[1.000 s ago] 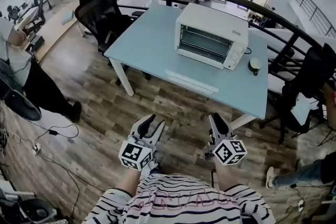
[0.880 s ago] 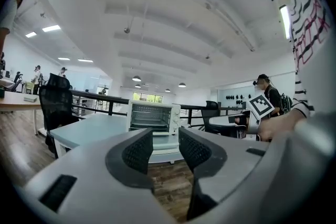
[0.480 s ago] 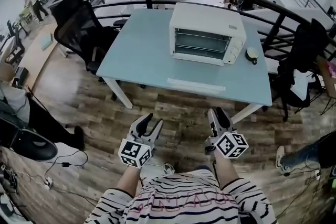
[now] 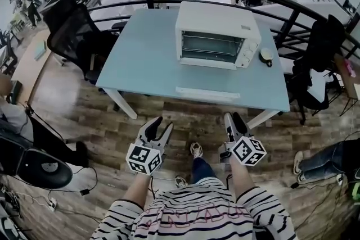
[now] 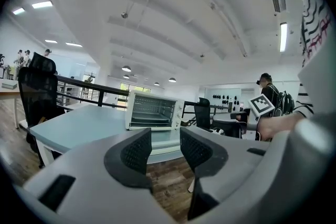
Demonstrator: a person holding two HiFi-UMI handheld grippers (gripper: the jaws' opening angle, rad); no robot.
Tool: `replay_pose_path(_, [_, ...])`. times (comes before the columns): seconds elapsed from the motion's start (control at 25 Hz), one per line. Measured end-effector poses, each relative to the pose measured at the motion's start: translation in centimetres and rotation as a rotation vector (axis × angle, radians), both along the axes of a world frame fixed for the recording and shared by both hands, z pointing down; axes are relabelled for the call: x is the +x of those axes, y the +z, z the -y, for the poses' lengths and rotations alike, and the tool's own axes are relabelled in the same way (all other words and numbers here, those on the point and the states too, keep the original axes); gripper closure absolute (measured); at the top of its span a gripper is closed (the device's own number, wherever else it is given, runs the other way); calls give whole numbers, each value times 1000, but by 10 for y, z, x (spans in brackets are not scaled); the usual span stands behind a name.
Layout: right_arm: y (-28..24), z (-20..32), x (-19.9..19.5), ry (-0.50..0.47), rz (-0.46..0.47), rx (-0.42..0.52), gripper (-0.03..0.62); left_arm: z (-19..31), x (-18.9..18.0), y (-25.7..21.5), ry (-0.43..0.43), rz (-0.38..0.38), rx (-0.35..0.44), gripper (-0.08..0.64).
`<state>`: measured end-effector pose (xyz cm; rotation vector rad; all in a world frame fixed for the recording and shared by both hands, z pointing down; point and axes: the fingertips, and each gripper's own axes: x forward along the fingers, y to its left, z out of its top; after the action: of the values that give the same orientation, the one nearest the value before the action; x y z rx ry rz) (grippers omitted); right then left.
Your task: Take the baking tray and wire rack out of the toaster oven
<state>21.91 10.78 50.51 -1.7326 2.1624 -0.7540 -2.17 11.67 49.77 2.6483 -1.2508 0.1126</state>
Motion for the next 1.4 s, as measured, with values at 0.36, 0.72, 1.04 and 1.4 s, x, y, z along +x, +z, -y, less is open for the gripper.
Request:
replay_pose_path(0.36, [12, 87, 23, 23, -2, -25, 420, 80, 14, 11, -17, -9, -33, 413])
replay_pose_path(0.72, [29, 184, 57, 53, -11, -59, 420, 187, 53, 25, 7, -37, -69, 413])
replay_pose_path(1.04, [50, 266, 84, 78, 101, -104, 420, 274, 83, 33, 0, -74, -114, 413])
replay_pose_path(1.4, [80, 334, 103, 154, 256, -161, 420, 342, 106, 49, -52, -160, -203, 413])
